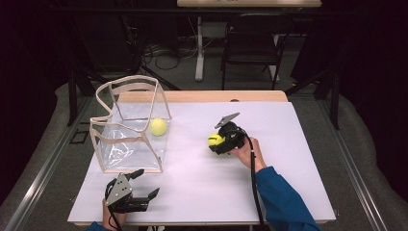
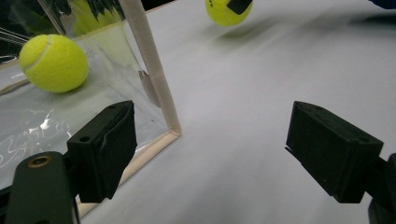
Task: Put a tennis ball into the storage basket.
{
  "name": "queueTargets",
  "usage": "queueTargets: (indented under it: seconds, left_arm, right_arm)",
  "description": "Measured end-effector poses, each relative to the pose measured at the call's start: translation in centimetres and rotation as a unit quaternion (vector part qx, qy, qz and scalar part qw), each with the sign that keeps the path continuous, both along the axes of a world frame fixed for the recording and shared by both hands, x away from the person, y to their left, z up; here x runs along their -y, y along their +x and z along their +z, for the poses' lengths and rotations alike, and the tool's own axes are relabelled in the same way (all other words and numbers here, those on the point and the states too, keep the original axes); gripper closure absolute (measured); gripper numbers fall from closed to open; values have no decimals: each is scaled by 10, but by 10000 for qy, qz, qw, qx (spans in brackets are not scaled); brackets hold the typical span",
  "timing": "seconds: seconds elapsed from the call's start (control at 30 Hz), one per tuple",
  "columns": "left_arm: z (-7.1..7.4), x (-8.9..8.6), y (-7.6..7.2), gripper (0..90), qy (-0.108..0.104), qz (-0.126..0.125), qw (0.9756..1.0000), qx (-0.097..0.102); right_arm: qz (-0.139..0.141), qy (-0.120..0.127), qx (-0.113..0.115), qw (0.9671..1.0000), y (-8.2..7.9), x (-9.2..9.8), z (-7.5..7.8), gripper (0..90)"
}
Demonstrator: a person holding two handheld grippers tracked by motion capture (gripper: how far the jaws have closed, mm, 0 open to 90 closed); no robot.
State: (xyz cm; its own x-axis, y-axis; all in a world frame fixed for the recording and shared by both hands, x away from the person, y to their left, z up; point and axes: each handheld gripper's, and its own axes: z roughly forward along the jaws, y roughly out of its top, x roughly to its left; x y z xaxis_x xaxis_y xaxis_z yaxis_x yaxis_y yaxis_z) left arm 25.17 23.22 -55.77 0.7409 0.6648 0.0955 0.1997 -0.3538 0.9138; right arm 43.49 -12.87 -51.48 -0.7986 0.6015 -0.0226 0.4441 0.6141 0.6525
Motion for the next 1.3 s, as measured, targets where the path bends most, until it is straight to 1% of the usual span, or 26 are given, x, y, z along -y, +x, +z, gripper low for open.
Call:
queueTargets:
  seconds: [0.3, 0.5, 0.63, 0.77, 0.93, 1.07, 1.3]
  left_arm:
    - [0, -1, 0, 160, 15, 0, 10000, 24]
    - [0, -1, 0, 160, 21, 19, 10000, 37]
    - [0, -1, -1, 160, 24, 20, 10000, 33]
    - [0, 0, -1, 161, 10, 8, 10000, 29]
    - [0, -1, 0, 160, 14, 12, 10000, 37]
    - [1, -1, -1, 160, 22, 9, 10000, 37]
    - [0, 1, 0, 160, 30, -7, 10000, 28]
  right_arm:
    - [-24, 78, 50, 10000, -2, 1, 5, 265]
    - [-10, 84, 106, 9999, -5, 3, 9, 265]
    - [-20, 171, 89, 9998, -4, 5, 12, 266]
    - [-14, 168, 111, 9998, -4, 5, 14, 266]
    - [-10, 203, 156, 9997, -4, 6, 20, 266]
    - [1, 184, 176, 9997, -5, 6, 23, 266]
    - [0, 224, 225, 9995, -5, 8, 30, 267]
